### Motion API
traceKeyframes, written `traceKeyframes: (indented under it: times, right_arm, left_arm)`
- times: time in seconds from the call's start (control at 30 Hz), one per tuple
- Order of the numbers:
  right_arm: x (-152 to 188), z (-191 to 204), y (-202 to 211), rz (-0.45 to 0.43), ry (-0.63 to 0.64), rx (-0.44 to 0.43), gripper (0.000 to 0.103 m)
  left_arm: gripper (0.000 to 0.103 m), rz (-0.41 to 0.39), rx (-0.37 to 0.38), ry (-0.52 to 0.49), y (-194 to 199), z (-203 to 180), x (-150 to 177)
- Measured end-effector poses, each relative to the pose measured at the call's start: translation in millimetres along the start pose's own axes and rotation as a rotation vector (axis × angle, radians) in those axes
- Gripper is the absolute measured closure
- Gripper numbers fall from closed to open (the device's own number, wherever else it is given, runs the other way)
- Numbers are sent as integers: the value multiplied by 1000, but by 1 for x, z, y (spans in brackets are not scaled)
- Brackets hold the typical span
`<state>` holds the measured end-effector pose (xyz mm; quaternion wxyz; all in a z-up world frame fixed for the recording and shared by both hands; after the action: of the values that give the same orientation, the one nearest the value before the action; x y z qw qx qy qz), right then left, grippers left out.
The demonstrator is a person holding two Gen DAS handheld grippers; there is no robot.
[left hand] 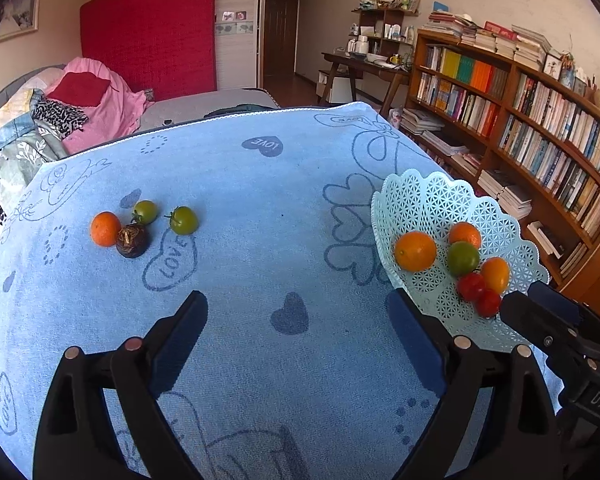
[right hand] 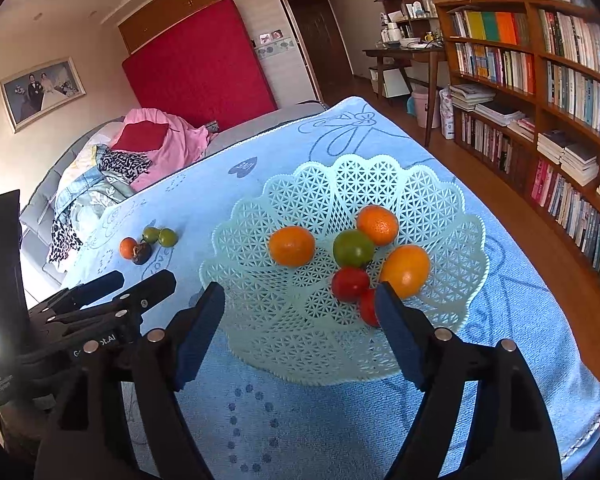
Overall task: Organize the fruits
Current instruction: 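Withdraw both open tools from the basket toward the remaining fruits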
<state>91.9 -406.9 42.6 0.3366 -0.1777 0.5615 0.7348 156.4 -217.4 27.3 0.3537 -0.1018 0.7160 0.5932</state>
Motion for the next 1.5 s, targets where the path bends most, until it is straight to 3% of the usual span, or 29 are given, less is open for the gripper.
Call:
traceKeyframes:
  times: [0.4, 1.0, 1.5]
  right_arm:
    - [0, 36, -11, 27, 55, -67, 13]
    - [-9, 124, -38, 48, 268, -97, 6]
    - [-13, 178, -101, 162, 339, -123, 6]
  left_arm:
    - [12, 1, -66, 80, 4, 50, 4]
    - [12, -15, -215, 196, 17, 155, 12]
    - [12, -1, -318, 207, -3, 218, 2]
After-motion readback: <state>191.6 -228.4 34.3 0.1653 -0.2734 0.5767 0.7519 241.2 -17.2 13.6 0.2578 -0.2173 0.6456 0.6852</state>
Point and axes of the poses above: each gripper's, at about its wrist camera, not at the fingertips, and y roughly against the way its jaws point, z to its left, x to its underside, the point moved 8 cm from there along -y, roughly the way its jaws point, and after that the axes turned 8 degrees about z, right-handed, at the moved point
